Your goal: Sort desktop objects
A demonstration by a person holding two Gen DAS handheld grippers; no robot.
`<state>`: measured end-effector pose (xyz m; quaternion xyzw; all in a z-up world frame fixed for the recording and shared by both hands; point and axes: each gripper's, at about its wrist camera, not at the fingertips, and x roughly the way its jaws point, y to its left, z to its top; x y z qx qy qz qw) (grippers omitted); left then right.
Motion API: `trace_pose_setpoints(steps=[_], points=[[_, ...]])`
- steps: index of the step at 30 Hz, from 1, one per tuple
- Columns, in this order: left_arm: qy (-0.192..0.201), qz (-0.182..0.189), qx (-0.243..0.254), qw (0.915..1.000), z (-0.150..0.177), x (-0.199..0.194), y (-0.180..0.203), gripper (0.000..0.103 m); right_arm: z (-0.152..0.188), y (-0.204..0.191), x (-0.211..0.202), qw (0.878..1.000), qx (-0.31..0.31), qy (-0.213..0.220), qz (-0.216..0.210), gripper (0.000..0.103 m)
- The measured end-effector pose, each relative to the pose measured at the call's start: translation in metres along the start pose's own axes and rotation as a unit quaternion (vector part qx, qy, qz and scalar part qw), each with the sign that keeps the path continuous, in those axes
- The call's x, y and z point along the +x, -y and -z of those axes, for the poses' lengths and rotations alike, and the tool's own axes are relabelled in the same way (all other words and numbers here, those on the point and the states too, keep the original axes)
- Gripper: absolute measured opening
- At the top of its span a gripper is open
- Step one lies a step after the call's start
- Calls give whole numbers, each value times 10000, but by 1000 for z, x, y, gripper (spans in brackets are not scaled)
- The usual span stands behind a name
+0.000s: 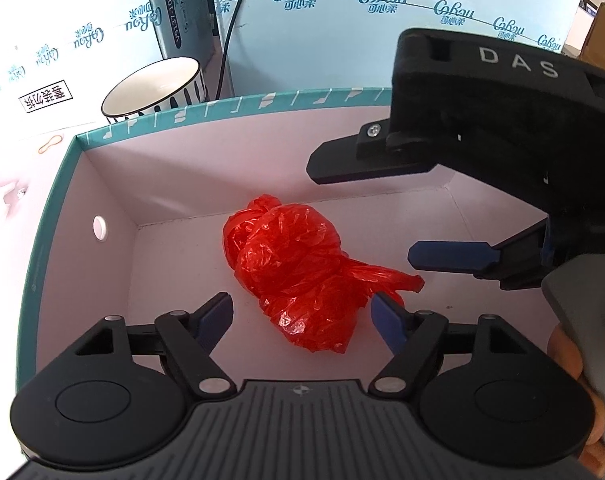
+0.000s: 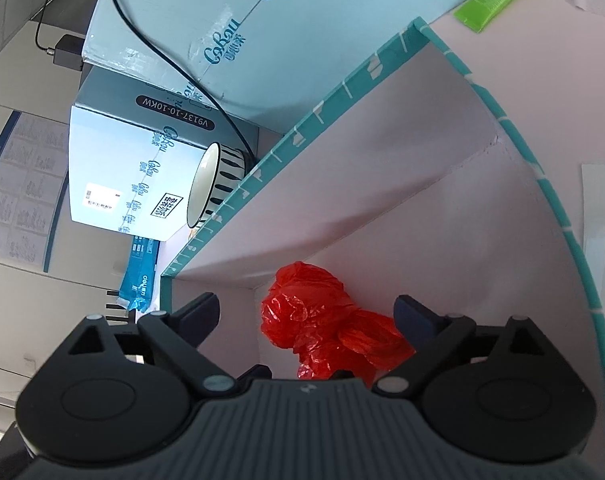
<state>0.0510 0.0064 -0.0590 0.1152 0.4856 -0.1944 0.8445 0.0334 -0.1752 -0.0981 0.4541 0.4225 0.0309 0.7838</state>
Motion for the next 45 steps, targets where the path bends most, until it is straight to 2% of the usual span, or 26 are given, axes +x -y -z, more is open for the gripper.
trace_pose_setpoints(steps=[9,21,40,45], points=[[55,-37,-54,10000,3,-2,0,73,3,-3,-3,9999,-122,109,36,96],[471,77,32,9989,7,-8,-1,72,3,-3,-7,9995,-160,270,66,96],[601,22,-26,9982,-3,-2,0,72,-5,-2,-11,9984,-246,470,204,96],[569,-87,24,9983,1,-3,3,73,0,-9,-13,9968,-588,499,188,98]])
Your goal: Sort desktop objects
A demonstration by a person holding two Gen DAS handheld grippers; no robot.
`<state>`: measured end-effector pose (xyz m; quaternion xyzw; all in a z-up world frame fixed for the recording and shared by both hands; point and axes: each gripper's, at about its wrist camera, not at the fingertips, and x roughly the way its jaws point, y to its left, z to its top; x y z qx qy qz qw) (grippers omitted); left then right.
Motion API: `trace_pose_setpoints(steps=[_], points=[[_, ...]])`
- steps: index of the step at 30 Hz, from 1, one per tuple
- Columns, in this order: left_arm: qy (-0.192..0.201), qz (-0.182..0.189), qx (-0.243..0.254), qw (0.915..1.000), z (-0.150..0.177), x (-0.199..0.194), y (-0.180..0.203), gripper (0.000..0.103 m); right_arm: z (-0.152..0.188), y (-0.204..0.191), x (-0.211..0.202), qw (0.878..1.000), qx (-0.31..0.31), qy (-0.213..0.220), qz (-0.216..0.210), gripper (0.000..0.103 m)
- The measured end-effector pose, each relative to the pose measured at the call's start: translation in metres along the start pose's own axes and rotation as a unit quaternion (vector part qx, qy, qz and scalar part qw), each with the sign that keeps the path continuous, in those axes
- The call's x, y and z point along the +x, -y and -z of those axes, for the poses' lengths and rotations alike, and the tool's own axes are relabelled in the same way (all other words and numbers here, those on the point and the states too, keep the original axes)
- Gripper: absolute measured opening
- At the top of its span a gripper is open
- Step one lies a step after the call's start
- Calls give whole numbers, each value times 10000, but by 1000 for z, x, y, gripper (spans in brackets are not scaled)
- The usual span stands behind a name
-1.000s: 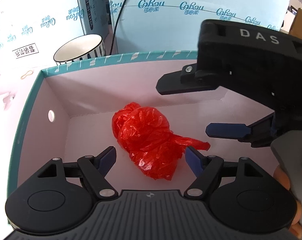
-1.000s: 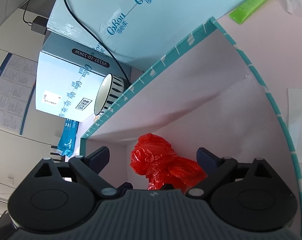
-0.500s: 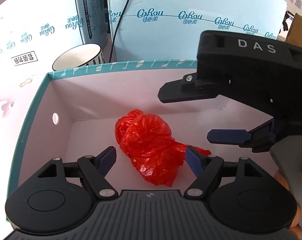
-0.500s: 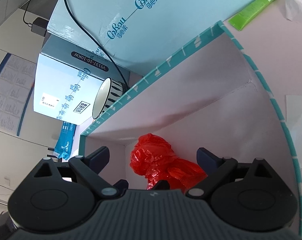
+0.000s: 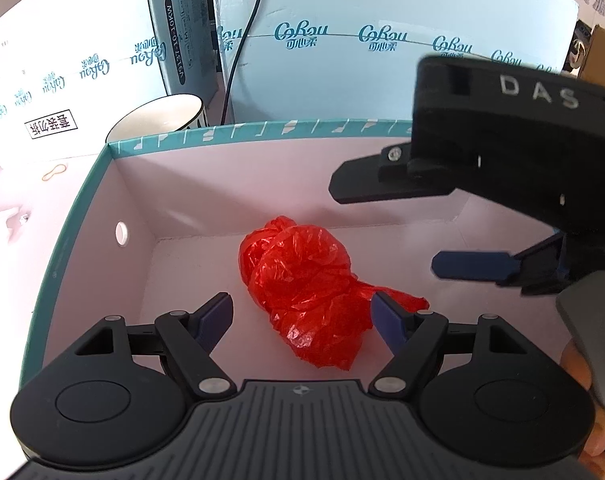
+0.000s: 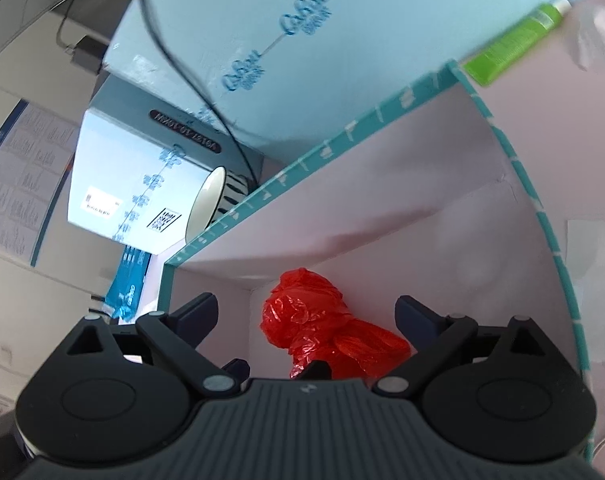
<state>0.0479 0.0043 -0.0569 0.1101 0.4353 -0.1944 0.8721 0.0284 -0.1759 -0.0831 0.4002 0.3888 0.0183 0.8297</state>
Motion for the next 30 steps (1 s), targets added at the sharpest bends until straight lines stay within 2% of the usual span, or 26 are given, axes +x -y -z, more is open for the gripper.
trace_pose_setpoints(steps=[3,10,20,30], points=[[-5,-186,-64,9998,5,0,1,73,2,-6,-3,9995,-270,120,73,99],[-181,-89,-511,9985,14,0,-9,73,7,-9,-7,9987,-442,254,72,99],[-174,-10,-565,9982,19,-10,-7,73,14,-15,-11,9974,-620,364,-40,103],[-51,-108,-558,9984,21,-20,-4,73,19,-22,-20,9958,-766,489,-145,103]])
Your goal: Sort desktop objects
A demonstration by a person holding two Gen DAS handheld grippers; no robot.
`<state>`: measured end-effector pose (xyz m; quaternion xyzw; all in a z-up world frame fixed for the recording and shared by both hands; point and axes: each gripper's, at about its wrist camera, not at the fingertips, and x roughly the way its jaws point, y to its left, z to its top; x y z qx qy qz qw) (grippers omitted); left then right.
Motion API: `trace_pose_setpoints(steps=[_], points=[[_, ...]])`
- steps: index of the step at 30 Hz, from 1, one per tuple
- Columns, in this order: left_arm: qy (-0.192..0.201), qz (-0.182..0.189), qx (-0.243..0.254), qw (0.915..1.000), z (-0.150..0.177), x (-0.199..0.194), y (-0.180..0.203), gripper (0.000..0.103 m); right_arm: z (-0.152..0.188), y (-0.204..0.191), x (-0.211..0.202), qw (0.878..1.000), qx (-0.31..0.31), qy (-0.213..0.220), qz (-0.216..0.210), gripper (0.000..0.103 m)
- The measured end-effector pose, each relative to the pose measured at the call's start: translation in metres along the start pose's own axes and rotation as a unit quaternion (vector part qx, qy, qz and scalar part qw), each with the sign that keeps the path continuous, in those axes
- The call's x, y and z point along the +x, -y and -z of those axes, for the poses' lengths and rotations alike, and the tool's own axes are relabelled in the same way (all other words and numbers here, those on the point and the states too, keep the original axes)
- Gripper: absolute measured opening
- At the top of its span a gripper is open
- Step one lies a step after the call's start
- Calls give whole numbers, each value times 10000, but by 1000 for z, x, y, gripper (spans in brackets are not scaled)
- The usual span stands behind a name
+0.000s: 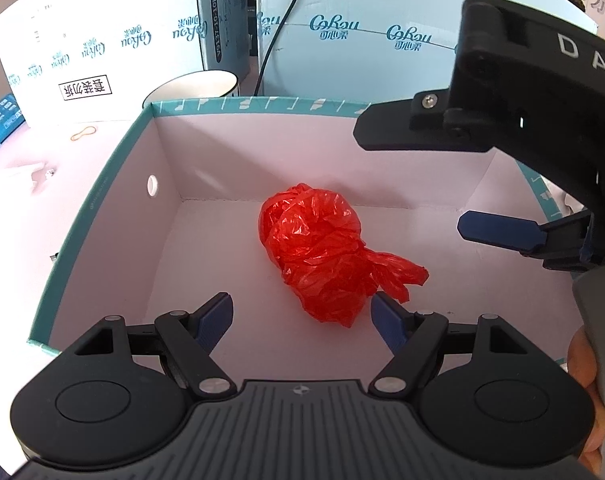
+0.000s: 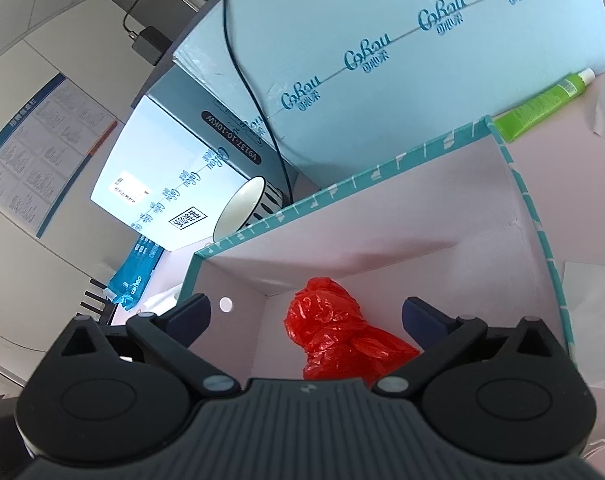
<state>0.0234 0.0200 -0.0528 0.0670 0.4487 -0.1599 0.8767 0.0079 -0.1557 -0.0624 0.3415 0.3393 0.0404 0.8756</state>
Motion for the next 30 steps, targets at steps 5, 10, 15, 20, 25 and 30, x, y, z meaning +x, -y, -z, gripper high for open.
trace_pose_setpoints(steps=[5,10,15,20,25,30], points=[[60,-26,19,10000,0,-5,2,73,1,-5,-6,9998,-150,112,-23,103],[112,-55,38,9999,2,-8,3,73,2,-8,-12,9995,-222,201,-22,103],[160,-48,-40,9999,2,-13,4,73,2,-8,-18,9993,-260,263,-51,103],[235,-63,-100,9997,4,-18,7,73,3,-11,-26,9986,-401,331,-136,103],[340,-62,-115,9993,6,-25,12,73,3,-12,-34,9981,-449,377,-199,103],[427,-69,-101,9990,6,-29,18,73,2,-9,-41,9977,-429,449,-256,103]])
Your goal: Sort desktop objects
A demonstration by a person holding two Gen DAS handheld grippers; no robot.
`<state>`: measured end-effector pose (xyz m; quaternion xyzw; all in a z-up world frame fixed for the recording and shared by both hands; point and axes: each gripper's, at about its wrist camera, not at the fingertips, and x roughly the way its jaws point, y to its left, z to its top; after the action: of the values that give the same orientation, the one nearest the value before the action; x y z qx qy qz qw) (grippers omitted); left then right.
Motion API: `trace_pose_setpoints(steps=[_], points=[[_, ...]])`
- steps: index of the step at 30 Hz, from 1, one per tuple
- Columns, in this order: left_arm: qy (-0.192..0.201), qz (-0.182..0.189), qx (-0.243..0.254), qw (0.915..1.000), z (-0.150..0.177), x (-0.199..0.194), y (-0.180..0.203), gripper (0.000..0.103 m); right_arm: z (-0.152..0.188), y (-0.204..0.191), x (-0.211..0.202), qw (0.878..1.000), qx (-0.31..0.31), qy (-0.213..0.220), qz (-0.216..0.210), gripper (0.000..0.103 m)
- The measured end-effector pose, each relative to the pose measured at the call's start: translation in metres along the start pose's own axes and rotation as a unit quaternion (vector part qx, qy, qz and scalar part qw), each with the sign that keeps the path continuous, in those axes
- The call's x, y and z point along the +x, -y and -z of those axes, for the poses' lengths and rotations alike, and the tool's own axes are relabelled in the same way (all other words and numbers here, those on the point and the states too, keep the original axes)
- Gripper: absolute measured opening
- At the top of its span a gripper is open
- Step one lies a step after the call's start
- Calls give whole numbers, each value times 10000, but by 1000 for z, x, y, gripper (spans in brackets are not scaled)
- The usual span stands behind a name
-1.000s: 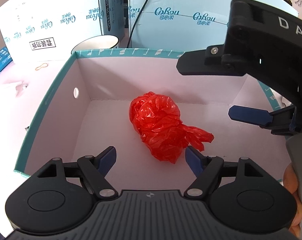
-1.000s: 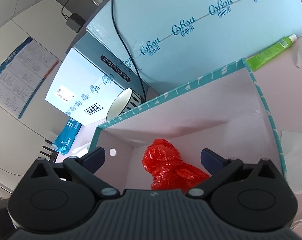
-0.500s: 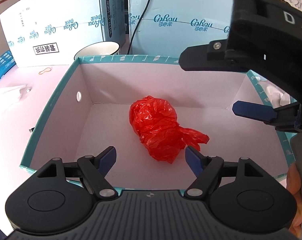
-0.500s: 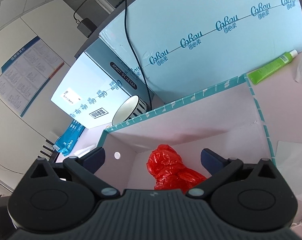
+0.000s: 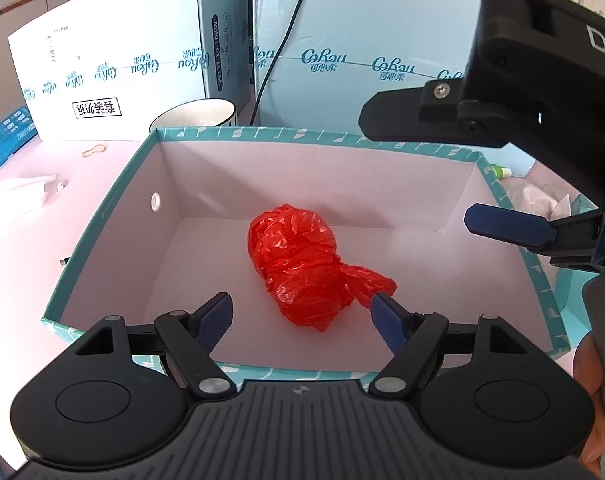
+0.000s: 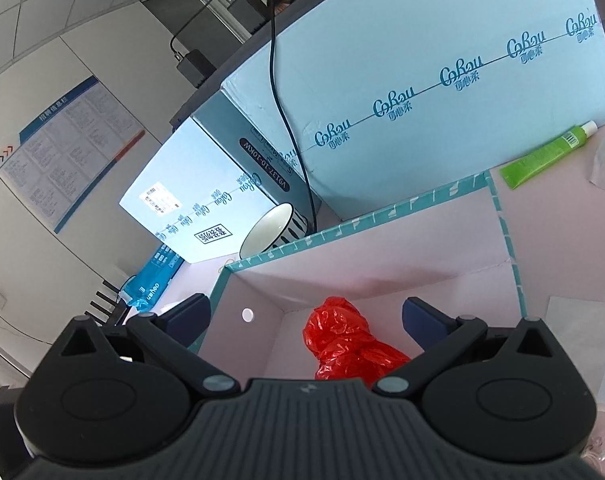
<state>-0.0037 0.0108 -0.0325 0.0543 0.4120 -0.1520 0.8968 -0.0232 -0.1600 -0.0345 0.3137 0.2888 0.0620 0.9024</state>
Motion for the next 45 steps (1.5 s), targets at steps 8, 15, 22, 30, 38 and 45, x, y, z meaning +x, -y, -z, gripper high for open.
trace_pose_setpoints(steps=[8,15,22,30,38,45], points=[[239,-58,11,9997,0,-6,10,73,-2,3,-11,9998,-41,155,-108,103],[481,-56,-126,9987,0,-13,15,73,-4,8,-17,9996,-44,242,-129,103],[583,-59,-353,9977,2,-16,18,73,-5,14,-23,9995,-115,281,-89,103],[662,-137,-613,9958,8,-21,19,73,-2,19,-34,9988,-202,442,-17,103],[796,-244,-862,9928,16,-31,23,73,-3,25,-44,9981,-260,564,26,103],[979,-424,-1091,9883,20,-42,30,73,-5,29,-51,9977,-310,609,-14,103]])
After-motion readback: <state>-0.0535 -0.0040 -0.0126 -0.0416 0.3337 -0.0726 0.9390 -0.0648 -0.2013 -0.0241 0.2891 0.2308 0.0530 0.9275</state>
